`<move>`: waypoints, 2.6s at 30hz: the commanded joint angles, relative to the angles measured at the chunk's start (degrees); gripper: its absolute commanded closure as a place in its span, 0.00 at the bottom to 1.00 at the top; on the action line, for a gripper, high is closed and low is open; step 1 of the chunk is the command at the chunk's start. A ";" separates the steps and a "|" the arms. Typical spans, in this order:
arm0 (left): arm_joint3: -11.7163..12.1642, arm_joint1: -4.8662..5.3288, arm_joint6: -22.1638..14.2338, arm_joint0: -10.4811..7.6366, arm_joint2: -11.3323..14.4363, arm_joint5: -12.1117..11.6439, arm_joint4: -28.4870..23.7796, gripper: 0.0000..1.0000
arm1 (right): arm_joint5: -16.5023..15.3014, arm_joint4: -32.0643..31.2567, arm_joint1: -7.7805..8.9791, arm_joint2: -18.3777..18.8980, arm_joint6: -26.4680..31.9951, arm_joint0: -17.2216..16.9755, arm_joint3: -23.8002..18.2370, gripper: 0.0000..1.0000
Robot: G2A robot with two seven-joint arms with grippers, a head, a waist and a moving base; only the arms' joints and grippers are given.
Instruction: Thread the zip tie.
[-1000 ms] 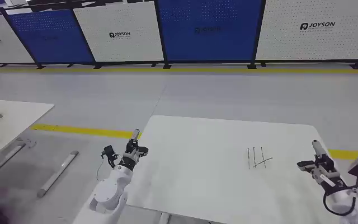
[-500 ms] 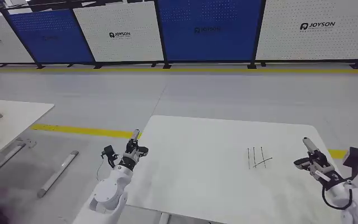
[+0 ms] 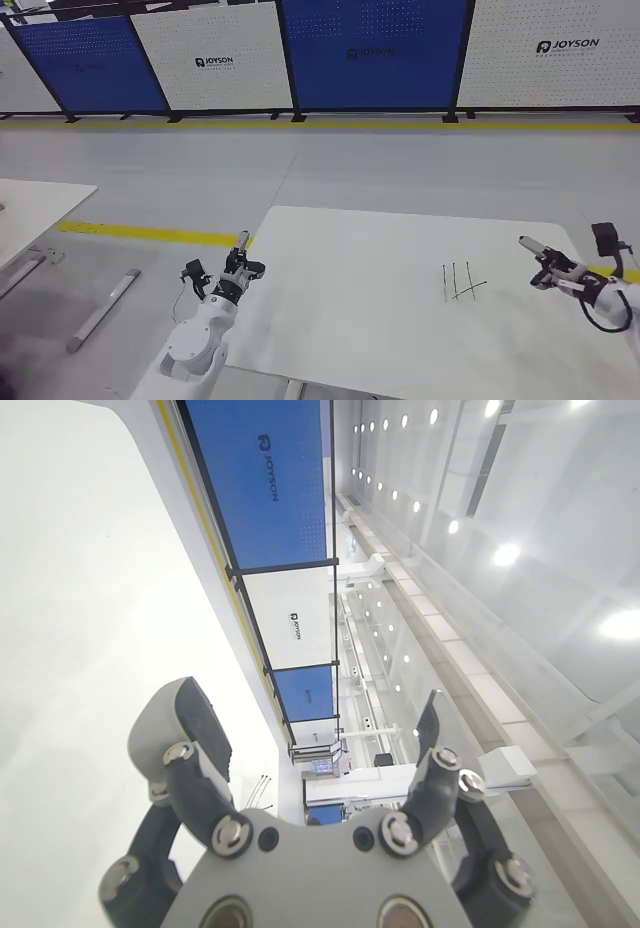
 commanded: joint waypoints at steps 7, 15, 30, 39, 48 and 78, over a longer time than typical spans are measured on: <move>0.00 0.00 0.00 0.00 0.00 0.00 0.00 0.00 | -2.57 -7.34 -1.00 -11.11 3.99 10.55 14.35 0.00; 0.00 0.00 0.00 0.00 0.00 0.00 0.00 0.00 | -2.81 -7.32 -1.11 -11.66 4.18 11.41 15.56 0.00; 0.00 0.00 0.00 0.00 0.00 0.00 0.00 0.00 | -14.73 -7.39 -1.16 -14.70 10.15 15.61 24.86 0.00; 0.00 0.00 0.00 0.00 0.00 0.00 0.00 0.00 | -22.52 -7.72 -2.58 -20.22 15.29 24.09 35.83 0.00; 0.00 0.00 0.00 0.00 0.00 0.00 0.00 0.00 | -22.52 -7.72 -2.58 -20.22 15.29 24.09 35.83 0.00; 0.00 0.00 0.00 0.00 0.00 0.00 0.00 0.00 | -23.50 -5.45 -6.16 -27.84 12.54 30.46 45.86 0.00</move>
